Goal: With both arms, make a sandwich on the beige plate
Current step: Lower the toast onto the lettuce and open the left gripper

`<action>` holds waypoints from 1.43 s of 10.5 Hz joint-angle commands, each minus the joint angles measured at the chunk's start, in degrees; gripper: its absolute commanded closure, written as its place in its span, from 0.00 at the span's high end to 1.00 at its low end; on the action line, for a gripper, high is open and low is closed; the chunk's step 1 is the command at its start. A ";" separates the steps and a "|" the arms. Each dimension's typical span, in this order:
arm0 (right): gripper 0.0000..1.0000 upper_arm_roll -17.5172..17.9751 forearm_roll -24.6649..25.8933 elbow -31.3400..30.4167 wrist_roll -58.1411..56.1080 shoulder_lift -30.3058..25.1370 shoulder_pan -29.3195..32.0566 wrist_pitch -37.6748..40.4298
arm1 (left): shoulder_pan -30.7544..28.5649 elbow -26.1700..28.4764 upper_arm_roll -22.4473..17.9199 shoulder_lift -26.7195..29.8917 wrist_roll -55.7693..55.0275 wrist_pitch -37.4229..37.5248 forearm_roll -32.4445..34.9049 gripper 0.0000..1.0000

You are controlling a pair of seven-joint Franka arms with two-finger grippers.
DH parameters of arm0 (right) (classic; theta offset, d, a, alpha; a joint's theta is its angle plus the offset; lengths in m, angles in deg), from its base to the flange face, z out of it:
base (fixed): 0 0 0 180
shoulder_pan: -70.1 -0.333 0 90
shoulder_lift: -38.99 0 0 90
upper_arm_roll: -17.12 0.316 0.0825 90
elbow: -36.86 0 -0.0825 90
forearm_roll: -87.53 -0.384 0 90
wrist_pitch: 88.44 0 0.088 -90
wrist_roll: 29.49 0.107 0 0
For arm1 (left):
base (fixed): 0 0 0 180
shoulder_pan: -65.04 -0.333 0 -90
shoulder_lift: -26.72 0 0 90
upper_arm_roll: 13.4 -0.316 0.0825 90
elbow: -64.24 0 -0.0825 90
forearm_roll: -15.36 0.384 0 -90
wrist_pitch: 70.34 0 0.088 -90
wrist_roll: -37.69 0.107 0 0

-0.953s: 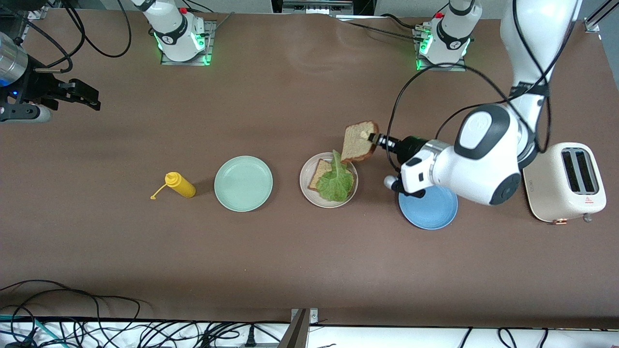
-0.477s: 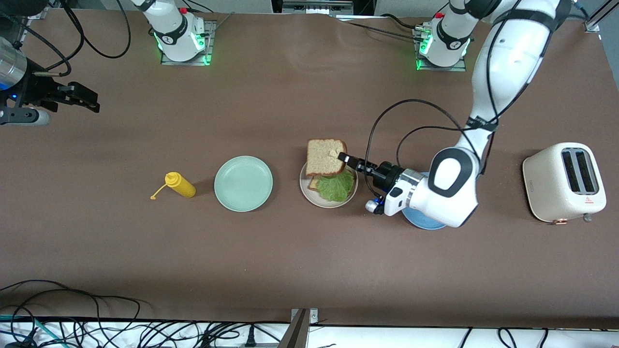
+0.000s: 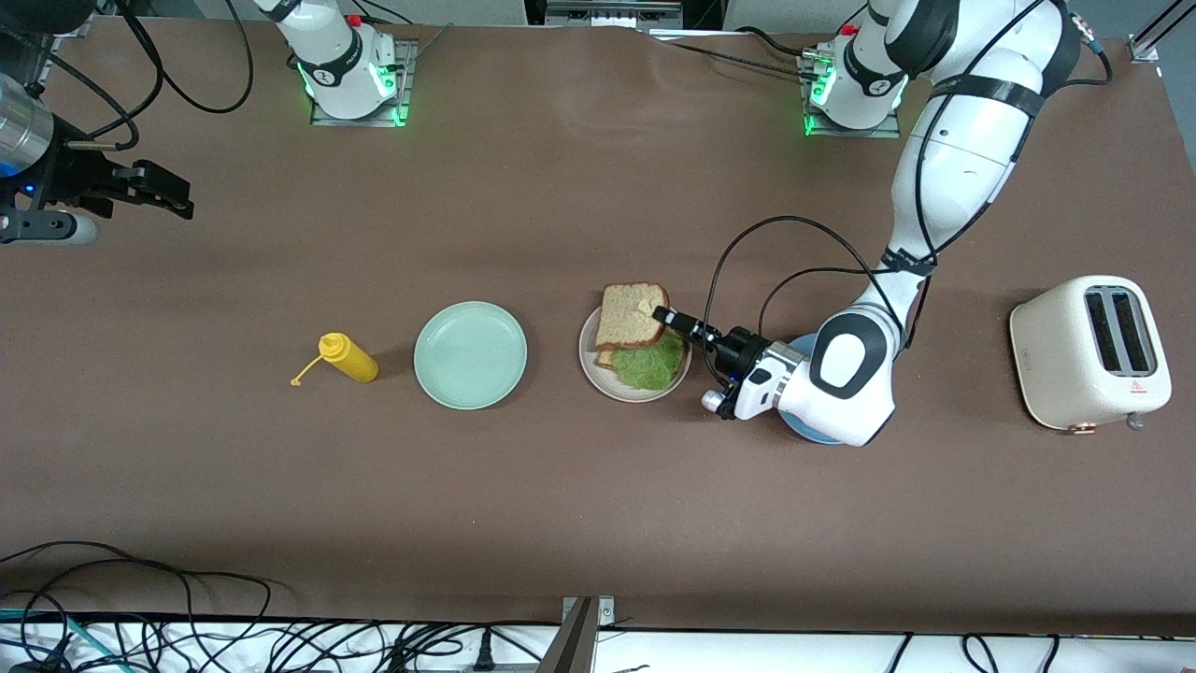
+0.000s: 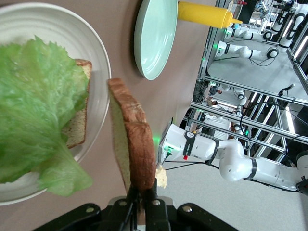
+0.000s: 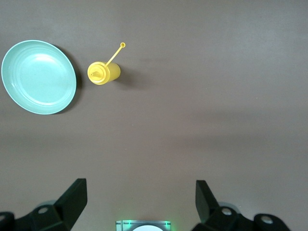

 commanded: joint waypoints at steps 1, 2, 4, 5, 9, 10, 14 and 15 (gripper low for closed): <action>1.00 0.21 0.59 0.45 0.54 0.17 0.25 0.37 | 0.32 -1.58 -0.55 -0.44 2.88 -2.76 -1.17 0.00; 1.00 0.21 0.50 0.45 0.45 0.17 0.25 0.20 | 0.41 -1.50 -0.55 -1.13 5.50 -4.26 -1.08 0.00; 1.00 0.30 0.24 0.45 0.54 0.26 0.16 -0.15 | 0.41 -1.41 -0.98 -2.54 10.17 -4.89 -1.08 0.00; 1.00 0.30 0.24 0.54 0.28 0.26 0.16 -0.15 | 0.41 -1.32 -1.42 -2.46 10.27 -4.89 -0.90 0.23; 1.00 0.38 0.06 0.54 0.54 0.78 0.07 0.02 | 0.32 -1.32 -1.60 0.43 9.31 -4.81 3.57 1.00; 1.00 0.38 -0.03 0.63 0.28 0.87 0.07 -0.15 | 0.15 -1.32 -1.52 1.83 7.39 -4.80 7.41 1.00; 1.00 0.38 -0.03 0.63 -0.08 1.57 0.07 -0.33 | 0.32 -1.50 -0.64 8.95 -7.80 -4.11 24.19 1.00; 1.00 0.38 -0.03 0.63 -0.08 1.58 0.07 -0.42 | 0.23 -1.50 -0.90 11.66 -9.57 -3.67 29.54 1.00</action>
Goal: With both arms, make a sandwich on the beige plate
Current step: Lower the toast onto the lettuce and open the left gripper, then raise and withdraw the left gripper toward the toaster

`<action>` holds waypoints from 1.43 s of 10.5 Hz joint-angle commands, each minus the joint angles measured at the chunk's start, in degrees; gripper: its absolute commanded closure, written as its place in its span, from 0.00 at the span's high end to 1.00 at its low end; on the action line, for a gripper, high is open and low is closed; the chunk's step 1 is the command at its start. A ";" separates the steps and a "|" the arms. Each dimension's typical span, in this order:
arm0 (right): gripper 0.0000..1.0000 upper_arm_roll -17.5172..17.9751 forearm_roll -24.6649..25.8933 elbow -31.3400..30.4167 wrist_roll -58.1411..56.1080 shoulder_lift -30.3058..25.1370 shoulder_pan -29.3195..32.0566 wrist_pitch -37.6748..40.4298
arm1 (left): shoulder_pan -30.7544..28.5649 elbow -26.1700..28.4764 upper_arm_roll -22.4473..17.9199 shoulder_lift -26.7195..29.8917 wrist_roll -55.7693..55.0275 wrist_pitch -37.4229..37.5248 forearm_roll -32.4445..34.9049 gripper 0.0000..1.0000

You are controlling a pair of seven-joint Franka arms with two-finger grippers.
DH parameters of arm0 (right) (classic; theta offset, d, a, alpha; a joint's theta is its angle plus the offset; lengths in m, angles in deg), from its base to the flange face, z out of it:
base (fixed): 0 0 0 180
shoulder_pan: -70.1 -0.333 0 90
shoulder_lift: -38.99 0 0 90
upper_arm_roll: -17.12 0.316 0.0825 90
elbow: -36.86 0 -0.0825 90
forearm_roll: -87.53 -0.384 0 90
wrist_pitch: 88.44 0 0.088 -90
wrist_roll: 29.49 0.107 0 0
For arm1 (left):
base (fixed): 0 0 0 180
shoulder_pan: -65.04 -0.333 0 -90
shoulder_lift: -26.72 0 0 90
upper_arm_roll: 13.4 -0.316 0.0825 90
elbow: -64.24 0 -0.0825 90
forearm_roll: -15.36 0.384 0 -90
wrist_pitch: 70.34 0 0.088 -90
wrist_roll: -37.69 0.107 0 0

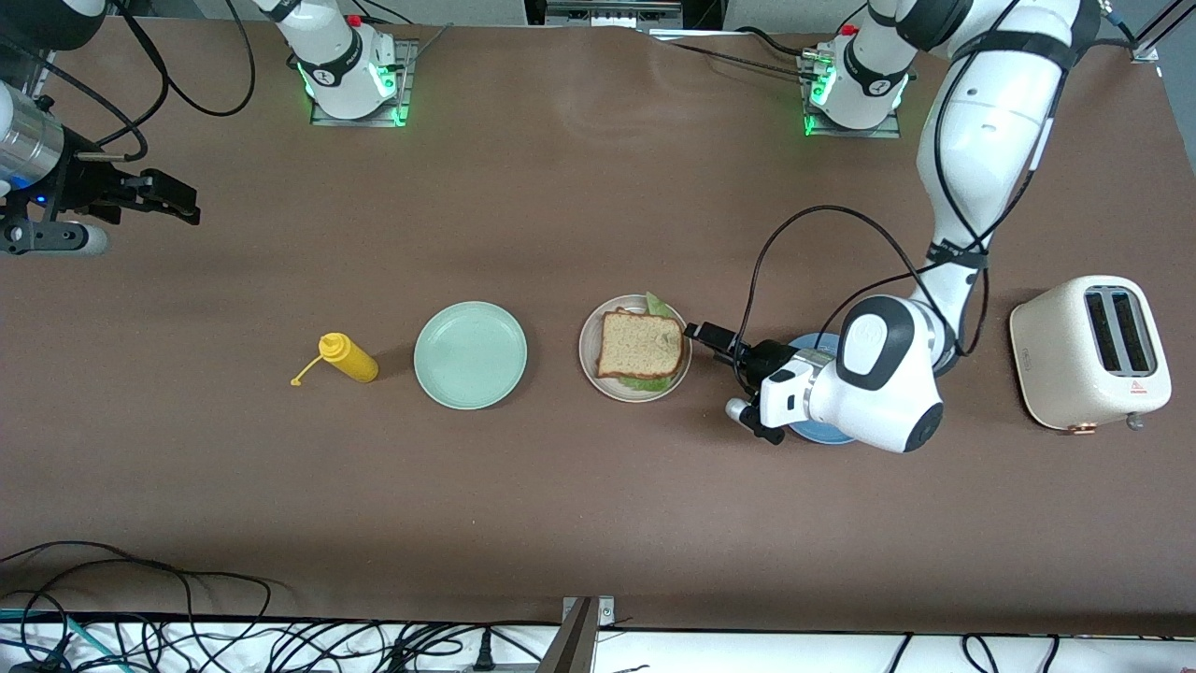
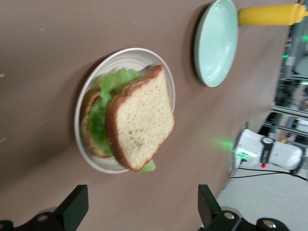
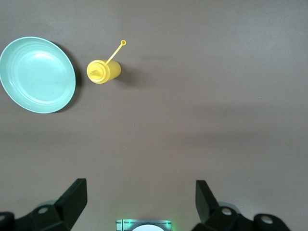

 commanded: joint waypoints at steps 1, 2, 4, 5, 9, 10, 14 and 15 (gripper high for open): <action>1.00 0.24 -0.10 0.72 -0.07 0.12 0.12 0.01 | -0.25 1.30 -0.53 6.57 -5.39 2.69 11.30 1.00; 1.00 0.15 -0.10 0.72 -0.25 0.12 0.12 0.01 | -0.78 1.30 -0.71 8.33 -7.84 4.71 14.92 1.00; 1.00 0.15 -0.10 0.72 -0.25 0.03 0.12 0.18 | -0.87 1.65 -0.98 13.24 -16.17 5.61 22.29 1.00; 1.00 0.15 -0.10 0.72 -0.25 0.03 0.12 0.18 | -0.87 2.35 -0.54 16.75 -20.39 6.31 26.77 1.00; 1.00 0.15 -0.02 0.72 -0.16 0.12 0.12 0.01 | -3.76 4.36 -0.98 28.27 -19.40 10.53 34.90 1.00; 1.00 0.24 0.16 0.81 0.10 0.12 0.12 0.01 | -4.03 8.03 -1.06 32.91 -18.77 9.58 36.56 1.00; 1.00 0.24 -0.45 3.09 -0.51 0.21 0.03 0.53 | -6.76 25.10 -1.50 49.81 -19.56 -0.19 37.75 1.00; 1.00 0.24 -1.24 3.18 -0.51 0.21 0.12 0.01 | -6.85 25.29 -3.50 50.79 -19.30 1.99 34.24 1.00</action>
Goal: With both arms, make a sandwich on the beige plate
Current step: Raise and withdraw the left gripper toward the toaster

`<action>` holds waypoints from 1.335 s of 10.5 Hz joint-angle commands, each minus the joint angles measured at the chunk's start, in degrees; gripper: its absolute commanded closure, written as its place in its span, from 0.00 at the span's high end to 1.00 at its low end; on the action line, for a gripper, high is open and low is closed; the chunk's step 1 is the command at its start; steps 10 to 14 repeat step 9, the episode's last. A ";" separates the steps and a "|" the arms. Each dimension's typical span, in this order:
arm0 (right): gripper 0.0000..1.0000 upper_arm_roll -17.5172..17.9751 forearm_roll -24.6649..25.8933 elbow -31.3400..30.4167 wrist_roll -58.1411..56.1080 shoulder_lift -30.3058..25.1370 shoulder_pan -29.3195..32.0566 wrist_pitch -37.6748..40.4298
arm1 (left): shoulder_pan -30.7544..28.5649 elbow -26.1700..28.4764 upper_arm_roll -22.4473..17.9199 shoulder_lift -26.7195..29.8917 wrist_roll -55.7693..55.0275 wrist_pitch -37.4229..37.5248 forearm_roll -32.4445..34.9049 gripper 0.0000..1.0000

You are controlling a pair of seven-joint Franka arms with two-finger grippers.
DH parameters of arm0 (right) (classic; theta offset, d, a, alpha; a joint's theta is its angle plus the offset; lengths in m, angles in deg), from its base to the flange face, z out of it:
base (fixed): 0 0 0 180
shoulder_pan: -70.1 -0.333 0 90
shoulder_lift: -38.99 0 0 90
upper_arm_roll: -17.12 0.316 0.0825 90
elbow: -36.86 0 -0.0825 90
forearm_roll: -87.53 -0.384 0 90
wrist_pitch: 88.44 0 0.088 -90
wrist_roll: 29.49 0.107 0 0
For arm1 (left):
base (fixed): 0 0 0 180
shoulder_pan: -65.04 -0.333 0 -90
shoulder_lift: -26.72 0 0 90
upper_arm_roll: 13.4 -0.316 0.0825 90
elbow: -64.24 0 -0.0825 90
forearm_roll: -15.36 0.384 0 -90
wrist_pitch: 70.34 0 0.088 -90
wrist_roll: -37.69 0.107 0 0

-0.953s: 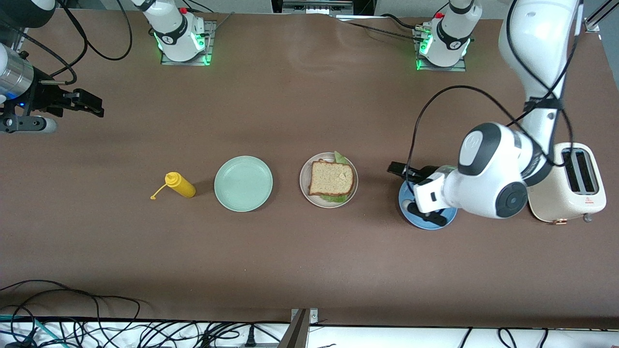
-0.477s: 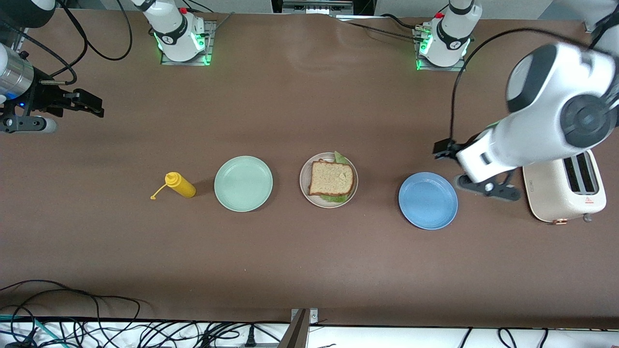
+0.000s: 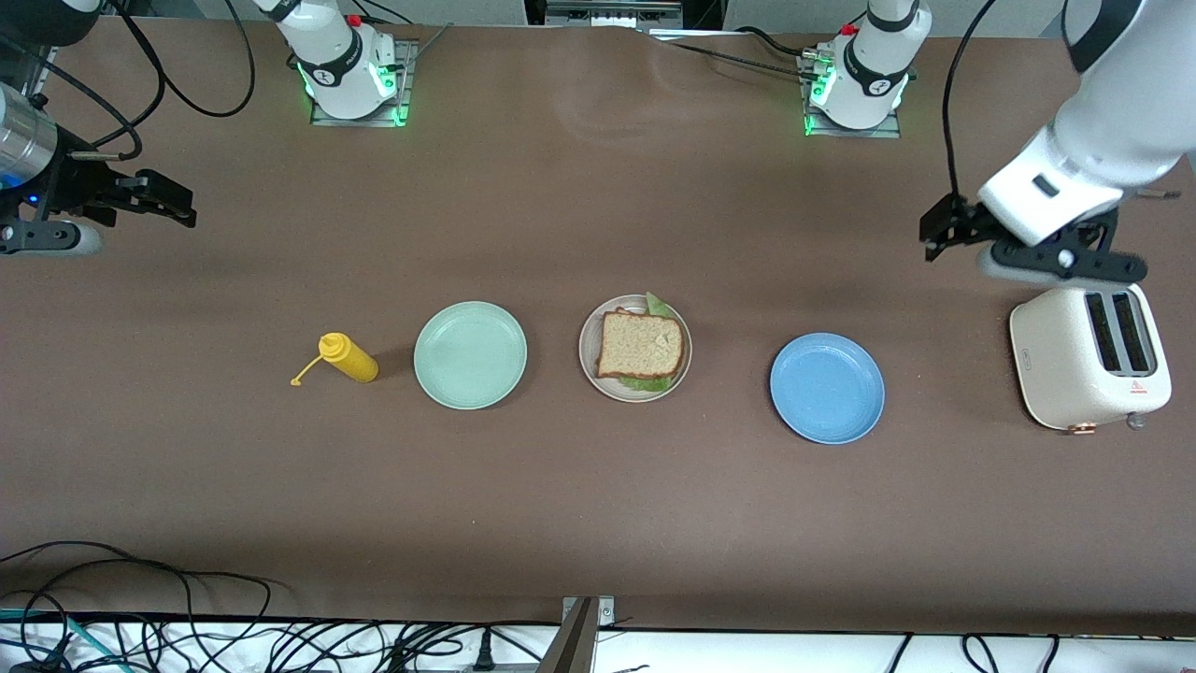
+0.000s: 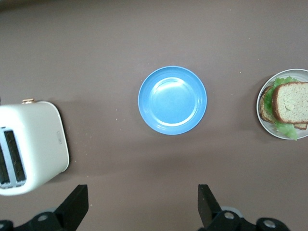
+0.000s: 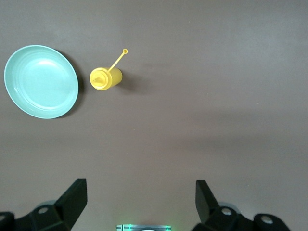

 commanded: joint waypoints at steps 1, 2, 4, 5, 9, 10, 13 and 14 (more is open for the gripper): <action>1.00 0.11 -1.53 1.69 -0.73 0.19 0.24 0.47 | -0.70 4.65 -3.03 4.74 0.75 0.71 -4.88 1.00; 1.00 0.10 -1.45 1.69 -1.51 0.19 0.24 0.48 | -0.61 4.47 -3.04 4.40 0.66 0.98 -4.11 1.00; 1.00 0.10 -4.33 1.86 -0.99 0.19 0.24 0.30 | -0.61 3.24 -3.13 3.35 0.84 2.38 -2.26 1.00; 1.00 0.10 -4.96 1.95 -0.90 0.19 0.15 0.30 | -0.44 0.89 -3.22 1.86 0.75 4.83 -2.17 1.00; 1.00 0.10 -4.97 5.03 -1.34 1.50 0.33 0.74 | -0.35 0.69 -3.22 1.67 0.75 4.94 -2.69 1.00; 1.00 0.10 -4.97 5.03 -1.34 1.50 0.33 0.74 | -0.35 0.69 -3.22 1.67 0.75 4.94 -2.69 1.00; 1.00 0.10 -4.97 5.03 -1.34 1.50 0.33 0.74 | -0.35 0.69 -3.22 1.67 0.75 4.94 -2.69 1.00; 1.00 0.10 -4.97 5.03 -1.34 1.50 0.33 0.74 | -0.35 0.69 -3.22 1.67 0.75 4.94 -2.69 1.00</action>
